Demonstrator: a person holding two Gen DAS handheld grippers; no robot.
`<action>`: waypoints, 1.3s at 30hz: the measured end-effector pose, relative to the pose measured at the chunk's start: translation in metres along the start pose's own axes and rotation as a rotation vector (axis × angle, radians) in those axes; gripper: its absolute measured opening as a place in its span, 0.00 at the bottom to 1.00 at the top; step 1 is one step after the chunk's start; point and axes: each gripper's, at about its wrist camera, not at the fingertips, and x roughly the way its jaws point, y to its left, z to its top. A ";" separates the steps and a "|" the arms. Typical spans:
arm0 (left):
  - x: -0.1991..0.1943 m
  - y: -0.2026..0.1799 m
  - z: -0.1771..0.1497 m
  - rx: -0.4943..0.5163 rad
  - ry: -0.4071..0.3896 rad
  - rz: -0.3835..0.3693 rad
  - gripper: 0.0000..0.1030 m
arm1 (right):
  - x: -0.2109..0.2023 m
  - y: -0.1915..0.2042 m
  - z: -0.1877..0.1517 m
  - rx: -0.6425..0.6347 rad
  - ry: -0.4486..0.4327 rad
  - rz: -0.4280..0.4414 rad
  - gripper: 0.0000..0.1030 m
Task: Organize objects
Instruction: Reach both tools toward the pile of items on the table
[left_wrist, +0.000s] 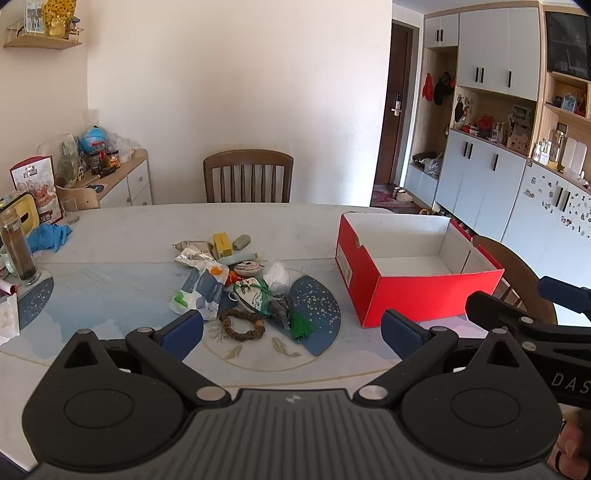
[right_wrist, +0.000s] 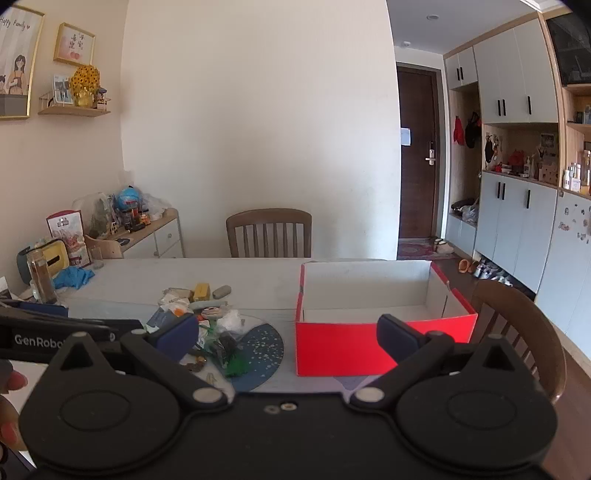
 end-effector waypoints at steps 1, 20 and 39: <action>0.000 0.001 0.000 -0.001 0.000 0.001 1.00 | 0.000 0.001 0.000 -0.002 0.000 0.001 0.99; 0.070 0.065 0.021 -0.025 0.034 0.000 1.00 | 0.079 0.041 0.009 -0.107 0.085 0.045 0.93; 0.211 0.143 0.029 0.039 0.170 0.021 0.99 | 0.203 0.074 0.000 -0.190 0.302 0.110 0.75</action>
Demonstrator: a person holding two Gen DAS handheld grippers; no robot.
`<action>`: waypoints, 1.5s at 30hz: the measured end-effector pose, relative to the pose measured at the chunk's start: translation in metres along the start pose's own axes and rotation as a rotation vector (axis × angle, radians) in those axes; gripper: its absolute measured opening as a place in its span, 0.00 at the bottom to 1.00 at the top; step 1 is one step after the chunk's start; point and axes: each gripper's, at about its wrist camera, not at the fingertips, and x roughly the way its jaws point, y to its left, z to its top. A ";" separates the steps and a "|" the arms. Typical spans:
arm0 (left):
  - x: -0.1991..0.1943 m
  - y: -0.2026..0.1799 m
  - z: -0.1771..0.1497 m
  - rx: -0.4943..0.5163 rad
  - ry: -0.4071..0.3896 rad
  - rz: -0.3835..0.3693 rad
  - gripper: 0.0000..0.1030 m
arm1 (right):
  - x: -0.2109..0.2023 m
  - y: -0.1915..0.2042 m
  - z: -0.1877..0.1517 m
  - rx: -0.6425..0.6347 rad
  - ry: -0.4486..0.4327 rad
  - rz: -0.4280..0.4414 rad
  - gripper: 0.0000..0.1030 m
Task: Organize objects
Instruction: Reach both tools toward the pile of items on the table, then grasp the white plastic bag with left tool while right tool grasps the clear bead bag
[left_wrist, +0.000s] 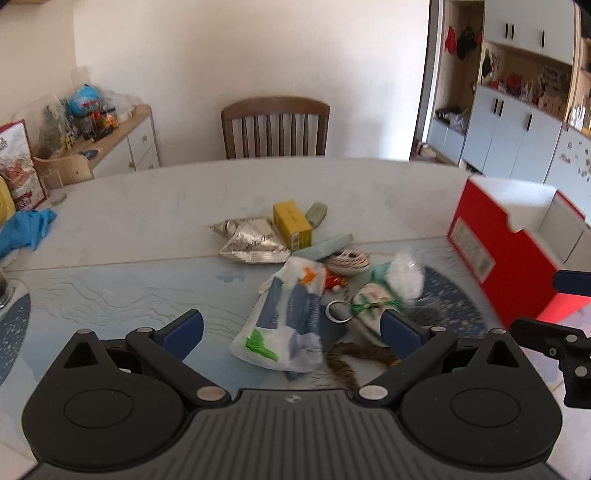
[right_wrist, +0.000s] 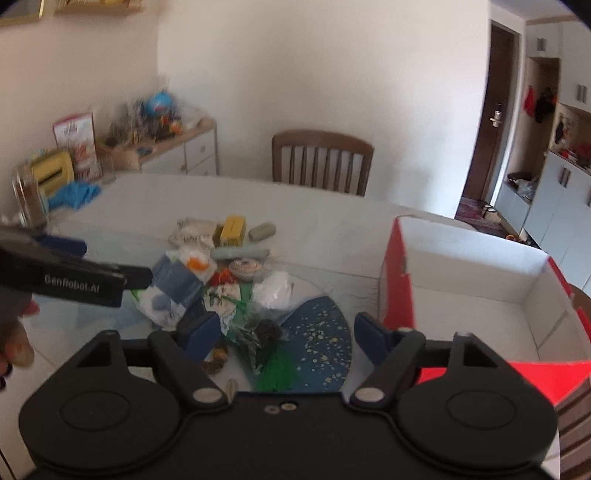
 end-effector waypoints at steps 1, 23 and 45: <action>0.008 0.003 0.000 0.005 0.013 0.000 0.99 | 0.007 0.001 0.000 -0.009 0.014 0.005 0.73; 0.099 0.030 0.002 0.012 0.191 -0.092 0.70 | 0.102 0.015 -0.005 -0.082 0.199 0.073 0.48; 0.054 0.030 0.004 0.002 0.151 -0.071 0.24 | 0.063 0.005 0.009 0.045 0.144 0.102 0.25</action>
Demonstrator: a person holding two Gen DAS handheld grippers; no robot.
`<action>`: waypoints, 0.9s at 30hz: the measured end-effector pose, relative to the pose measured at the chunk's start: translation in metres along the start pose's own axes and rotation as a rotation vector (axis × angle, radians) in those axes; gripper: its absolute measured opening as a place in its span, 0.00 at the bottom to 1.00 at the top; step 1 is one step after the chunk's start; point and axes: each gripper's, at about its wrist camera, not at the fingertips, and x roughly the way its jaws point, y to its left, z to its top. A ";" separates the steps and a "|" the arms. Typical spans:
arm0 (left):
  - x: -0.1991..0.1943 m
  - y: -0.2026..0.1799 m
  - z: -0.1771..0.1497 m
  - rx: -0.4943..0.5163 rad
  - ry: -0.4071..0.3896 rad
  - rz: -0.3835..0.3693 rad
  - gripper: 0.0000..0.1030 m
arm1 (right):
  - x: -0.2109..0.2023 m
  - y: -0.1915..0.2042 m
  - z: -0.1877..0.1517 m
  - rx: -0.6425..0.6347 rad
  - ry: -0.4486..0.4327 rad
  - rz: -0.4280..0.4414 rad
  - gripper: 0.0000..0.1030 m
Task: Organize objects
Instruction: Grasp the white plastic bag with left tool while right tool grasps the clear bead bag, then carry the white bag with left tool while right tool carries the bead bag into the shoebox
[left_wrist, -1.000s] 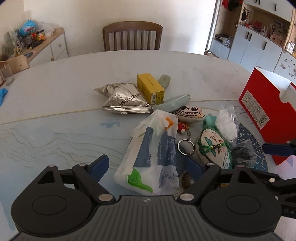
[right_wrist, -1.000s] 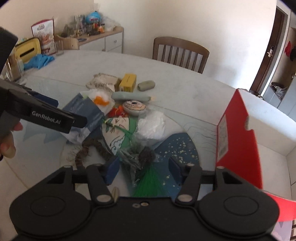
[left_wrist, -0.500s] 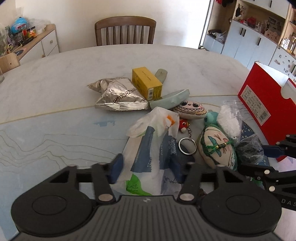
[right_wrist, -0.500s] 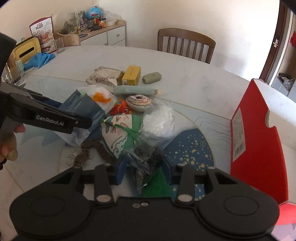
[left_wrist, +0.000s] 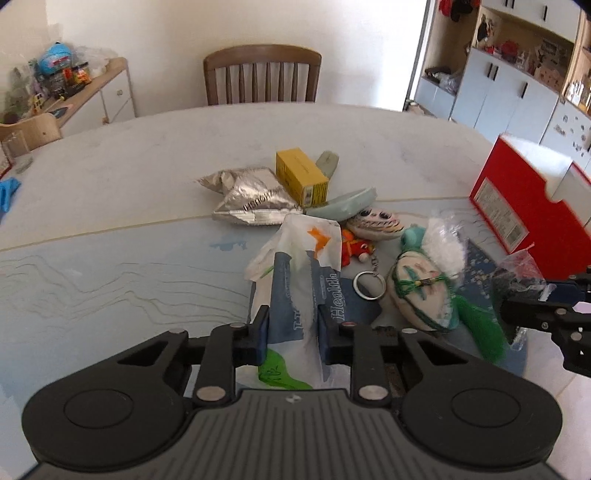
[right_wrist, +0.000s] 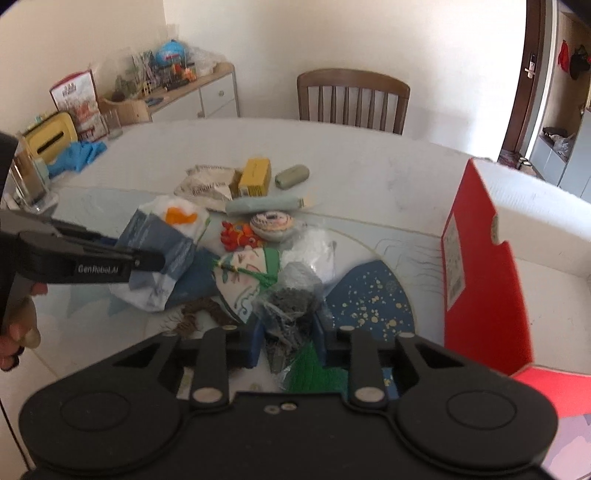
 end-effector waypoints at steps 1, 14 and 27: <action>-0.007 -0.002 0.000 -0.002 -0.003 0.003 0.24 | -0.006 -0.001 0.001 0.006 -0.011 0.004 0.25; -0.085 -0.074 0.020 0.007 -0.028 -0.040 0.24 | -0.088 -0.043 0.019 0.027 -0.115 0.057 0.25; -0.095 -0.198 0.054 0.112 -0.081 -0.097 0.24 | -0.128 -0.144 0.009 0.058 -0.161 0.012 0.25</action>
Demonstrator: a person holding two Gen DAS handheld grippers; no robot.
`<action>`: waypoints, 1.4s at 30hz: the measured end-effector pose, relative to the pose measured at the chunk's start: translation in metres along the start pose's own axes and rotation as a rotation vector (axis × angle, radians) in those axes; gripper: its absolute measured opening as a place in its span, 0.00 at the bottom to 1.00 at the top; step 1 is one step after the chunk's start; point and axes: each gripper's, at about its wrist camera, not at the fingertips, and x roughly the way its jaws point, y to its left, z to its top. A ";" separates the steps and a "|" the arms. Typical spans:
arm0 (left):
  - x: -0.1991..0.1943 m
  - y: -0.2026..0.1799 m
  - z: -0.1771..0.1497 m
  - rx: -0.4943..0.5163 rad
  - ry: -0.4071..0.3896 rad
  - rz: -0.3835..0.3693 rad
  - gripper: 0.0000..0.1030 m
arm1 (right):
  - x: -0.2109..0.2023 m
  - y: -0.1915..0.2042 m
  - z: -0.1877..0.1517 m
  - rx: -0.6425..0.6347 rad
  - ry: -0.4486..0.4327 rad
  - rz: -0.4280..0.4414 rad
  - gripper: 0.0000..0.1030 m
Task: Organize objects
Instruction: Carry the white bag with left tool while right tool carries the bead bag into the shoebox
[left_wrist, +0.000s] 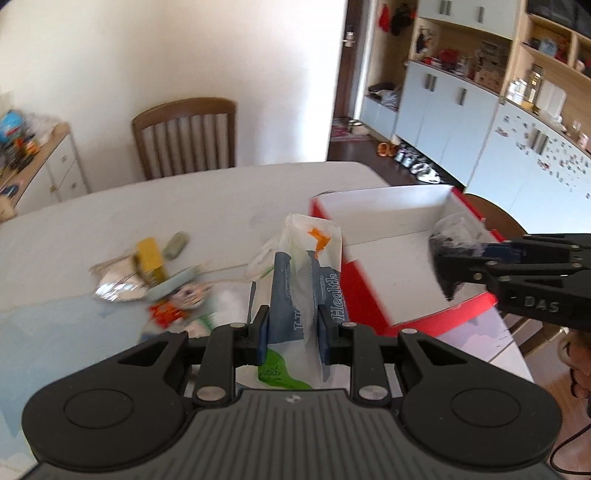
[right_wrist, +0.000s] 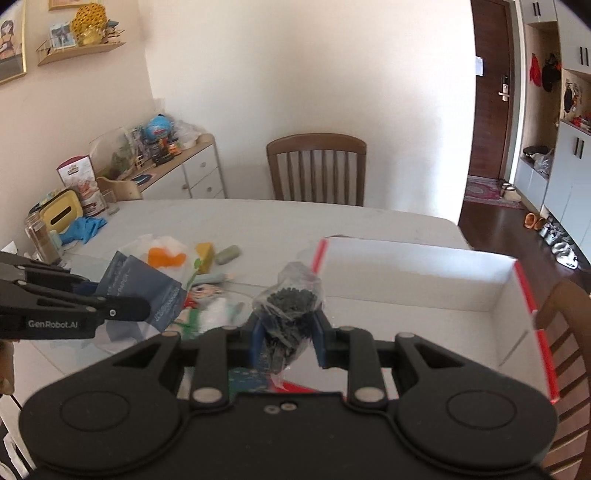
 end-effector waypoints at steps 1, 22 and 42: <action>0.004 -0.010 0.004 0.011 -0.001 -0.007 0.24 | -0.001 -0.007 -0.001 0.003 0.000 -0.003 0.25; 0.141 -0.128 0.064 0.113 0.171 -0.073 0.24 | 0.036 -0.130 -0.030 0.091 0.122 -0.113 0.25; 0.238 -0.129 0.053 0.098 0.412 -0.054 0.24 | 0.094 -0.150 -0.045 0.070 0.338 -0.111 0.25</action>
